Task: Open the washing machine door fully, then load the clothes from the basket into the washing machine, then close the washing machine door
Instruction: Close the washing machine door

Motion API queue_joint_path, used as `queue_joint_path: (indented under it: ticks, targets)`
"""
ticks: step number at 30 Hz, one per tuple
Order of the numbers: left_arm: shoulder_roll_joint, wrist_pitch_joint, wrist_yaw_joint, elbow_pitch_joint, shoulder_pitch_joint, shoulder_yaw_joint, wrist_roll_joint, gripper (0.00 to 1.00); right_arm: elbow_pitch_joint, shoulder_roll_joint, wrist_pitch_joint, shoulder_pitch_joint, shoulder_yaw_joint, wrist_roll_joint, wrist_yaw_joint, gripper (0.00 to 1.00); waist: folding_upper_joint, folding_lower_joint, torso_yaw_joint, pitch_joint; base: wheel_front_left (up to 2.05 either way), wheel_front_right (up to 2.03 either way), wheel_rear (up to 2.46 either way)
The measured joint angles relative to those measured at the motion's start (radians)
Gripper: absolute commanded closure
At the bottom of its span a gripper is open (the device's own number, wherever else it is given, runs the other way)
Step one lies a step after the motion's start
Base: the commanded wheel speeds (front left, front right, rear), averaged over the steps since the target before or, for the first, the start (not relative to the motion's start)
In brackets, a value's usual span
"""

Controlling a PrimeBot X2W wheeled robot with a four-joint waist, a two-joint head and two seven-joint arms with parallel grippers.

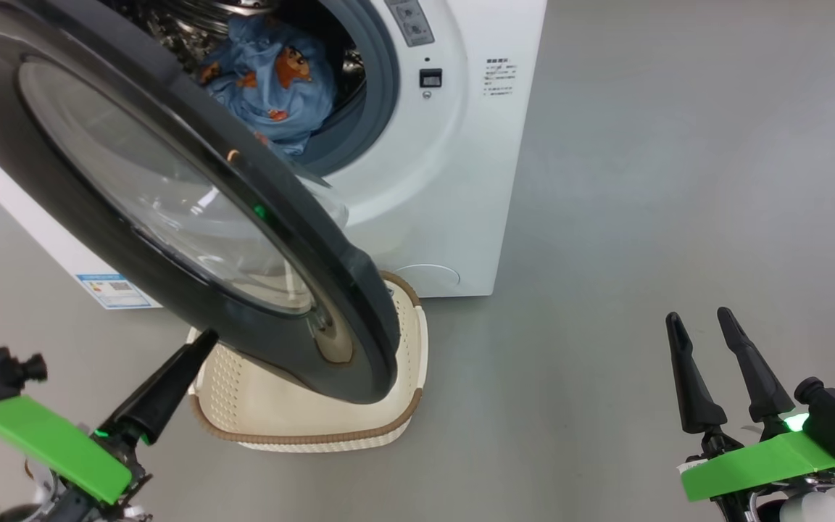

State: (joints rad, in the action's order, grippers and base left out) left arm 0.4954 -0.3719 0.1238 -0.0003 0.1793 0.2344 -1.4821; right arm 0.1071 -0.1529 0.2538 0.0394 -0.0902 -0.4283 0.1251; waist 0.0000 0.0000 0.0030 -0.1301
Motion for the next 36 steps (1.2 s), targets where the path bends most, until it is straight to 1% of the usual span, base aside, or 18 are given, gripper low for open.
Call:
queue_joint_path:
  ticks: [7, 12, 15, 18, 19, 22, 25, 27, 29, 31, 36]
  targets:
    - [0.005, 0.16, 0.0, 0.04, -0.051, 0.041, 0.037, 0.0, 0.0, -0.003, 0.0, -0.002, -0.002, 0.0, 0.0, 0.0, 0.0, 0.0, 0.012, 0.01, 0.0, 0.0, 0.0]
    - [0.022, 0.313, 0.0, 0.07, -0.08, 0.094, 0.094, 0.0, 0.001, -0.009, 0.0, -0.002, -0.004, 0.0, 0.0, 0.0, 0.0, 0.0, 0.008, 0.014, 0.0, 0.0, 0.0]
    - [0.03, 0.412, 0.0, 0.09, -0.092, 0.123, 0.108, 0.0, 0.001, -0.012, 0.0, -0.002, -0.004, 0.0, 0.0, 0.0, 0.0, 0.0, 0.0, 0.017, 0.0, 0.0, 0.0]
    - [0.053, 0.51, 0.0, 0.114, -0.102, 0.158, 0.121, 0.0, 0.001, -0.014, 0.0, -0.004, -0.002, 0.0, 0.0, 0.0, 0.0, 0.0, -0.008, 0.02, 0.0, 0.0, 0.0]
    - [0.053, 0.51, 0.0, 0.114, -0.102, 0.158, 0.121, 0.0, 0.001, -0.014, 0.0, -0.004, -0.002, 0.0, 0.0, 0.0, 0.0, 0.0, -0.008, 0.02, 0.0, 0.0, 0.0]
    - [0.061, 0.58, 0.0, 0.142, -0.102, 0.187, 0.129, 0.0, 0.001, -0.014, 0.0, -0.013, 0.003, 0.0, 0.0, 0.0, 0.0, 0.0, -0.016, 0.025, 0.0, 0.0, 0.0]
    - [0.068, 0.613, 0.0, 0.179, -0.102, 0.2, 0.165, 0.0, 0.001, -0.014, 0.0, -0.013, 0.008, 0.0, 0.0, 0.0, 0.0, 0.0, -0.027, 0.03, 0.0, 0.0, 0.0]
    - [0.069, 0.62, 0.0, 0.207, -0.102, 0.193, 0.191, 0.0, 0.001, -0.013, 0.0, -0.015, 0.014, -0.001, 0.0, 0.0, 0.0, 0.0, -0.037, 0.032, 0.0, 0.0, 0.0]
    - [0.057, 0.62, 0.0, 0.226, -0.102, 0.16, 0.245, 0.0, 0.0, -0.013, 0.0, -0.027, 0.026, -0.002, 0.0, 0.0, 0.0, 0.0, -0.045, 0.033, 0.0, 0.0, 0.0]
    - [0.039, 0.622, 0.0, 0.237, -0.102, 0.112, 0.322, 0.0, 0.001, -0.013, 0.0, -0.039, 0.03, -0.002, 0.0, 0.0, 0.0, 0.0, -0.053, 0.032, 0.0, 0.0, 0.0]
    - [-0.029, 0.625, 0.0, 0.247, -0.108, -0.001, 0.468, 0.0, 0.0, -0.013, 0.0, -0.04, 0.034, -0.002, 0.0, 0.0, 0.0, 0.0, -0.07, 0.027, 0.0, 0.0, 0.0]
